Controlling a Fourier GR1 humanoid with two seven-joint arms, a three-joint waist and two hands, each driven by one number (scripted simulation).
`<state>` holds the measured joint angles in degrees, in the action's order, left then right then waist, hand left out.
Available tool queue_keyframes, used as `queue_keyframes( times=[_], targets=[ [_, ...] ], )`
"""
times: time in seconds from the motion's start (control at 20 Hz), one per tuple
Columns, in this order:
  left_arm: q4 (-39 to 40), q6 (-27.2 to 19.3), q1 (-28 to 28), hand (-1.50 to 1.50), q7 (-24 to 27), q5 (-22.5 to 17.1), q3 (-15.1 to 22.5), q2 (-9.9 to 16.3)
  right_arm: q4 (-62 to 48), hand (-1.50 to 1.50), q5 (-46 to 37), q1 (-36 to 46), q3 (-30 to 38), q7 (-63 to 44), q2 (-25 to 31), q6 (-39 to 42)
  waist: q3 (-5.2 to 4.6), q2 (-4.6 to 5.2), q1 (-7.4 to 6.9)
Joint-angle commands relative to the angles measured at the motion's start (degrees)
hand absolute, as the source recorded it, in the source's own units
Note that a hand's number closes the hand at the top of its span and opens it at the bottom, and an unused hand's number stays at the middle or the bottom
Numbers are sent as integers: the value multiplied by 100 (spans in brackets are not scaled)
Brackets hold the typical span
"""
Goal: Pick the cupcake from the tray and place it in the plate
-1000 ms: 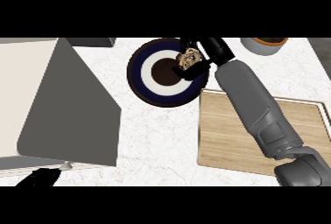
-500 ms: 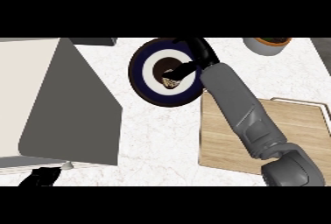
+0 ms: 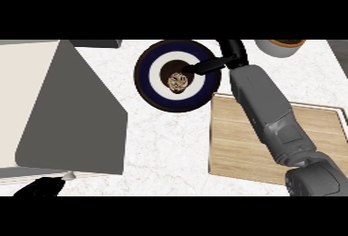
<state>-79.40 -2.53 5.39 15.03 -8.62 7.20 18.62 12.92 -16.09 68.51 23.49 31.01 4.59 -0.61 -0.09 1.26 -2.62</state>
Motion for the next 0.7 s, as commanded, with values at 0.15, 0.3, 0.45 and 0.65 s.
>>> queue_keyframes(
  times=[0.15, 0.3, 0.45, 0.65],
  targets=[
    [12, 93, -622, 0, -333, -41, -122, 142, -203, -150, 684, -324, 664, 256, 873, 1306, 26, 99, -43],
    [59, -32, -779, 0, -419, -3, -58, -23, -258, -150, 574, -728, 556, 673, 1106, 1766, 29, 108, -28],
    [76, -22, -848, 0, -435, 13, -46, -8, -263, -150, 556, -897, 556, 976, 1289, 2014, 38, 165, -82],
    [-19, -3, -649, 0, -395, 2, -71, 63, -230, -150, 351, -1212, 365, 1433, 1739, 2635, 45, 159, -139]
  ],
)
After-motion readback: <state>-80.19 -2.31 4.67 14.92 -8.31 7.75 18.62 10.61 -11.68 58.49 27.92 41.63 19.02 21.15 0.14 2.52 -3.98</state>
